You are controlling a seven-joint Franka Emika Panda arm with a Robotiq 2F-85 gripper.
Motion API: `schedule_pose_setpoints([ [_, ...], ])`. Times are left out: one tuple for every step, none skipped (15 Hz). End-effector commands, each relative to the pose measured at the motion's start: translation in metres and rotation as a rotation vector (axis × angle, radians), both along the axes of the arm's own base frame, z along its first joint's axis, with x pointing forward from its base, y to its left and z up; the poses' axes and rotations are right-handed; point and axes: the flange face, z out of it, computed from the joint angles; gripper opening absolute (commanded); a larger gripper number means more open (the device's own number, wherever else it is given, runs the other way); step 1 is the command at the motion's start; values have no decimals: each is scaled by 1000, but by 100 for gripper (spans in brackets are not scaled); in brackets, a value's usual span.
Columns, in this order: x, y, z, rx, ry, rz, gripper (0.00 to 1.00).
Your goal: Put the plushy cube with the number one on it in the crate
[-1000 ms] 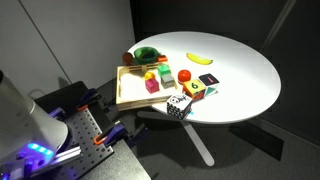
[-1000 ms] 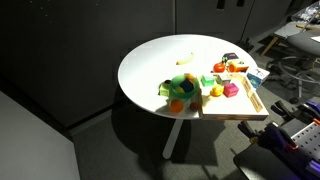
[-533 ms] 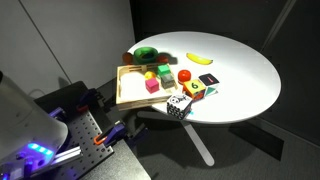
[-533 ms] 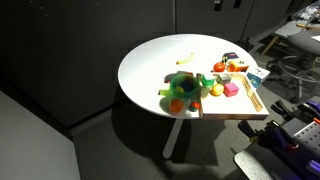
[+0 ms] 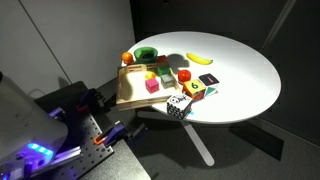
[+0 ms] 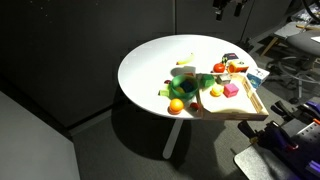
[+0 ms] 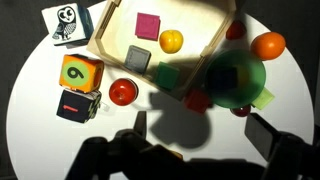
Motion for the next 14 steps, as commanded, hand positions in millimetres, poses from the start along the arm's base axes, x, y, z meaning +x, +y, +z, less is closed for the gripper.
schedule_pose_setpoints([
  [21,-20,-9,-8,-24,-23,100],
  [25,-25,-13,-5,-29,-30,100],
  [30,-31,-16,-4,-40,-38,100],
  [33,-36,-19,-5,-48,-45,100],
  [38,-41,-22,-8,-55,-53,100],
  [41,-46,-24,-12,-59,-62,100],
  [43,-50,-26,-16,-61,-71,100],
  [46,-53,-27,-22,-63,-85,100],
  [48,-56,-27,-28,-60,-95,100],
  [38,-50,-32,-9,-48,-83,100],
  [39,-52,-34,-11,-46,-86,100],
  [38,-51,-35,-11,-43,-85,100],
  [38,-51,-35,-11,-42,-85,100],
  [38,-50,-35,-11,-42,-83,100],
])
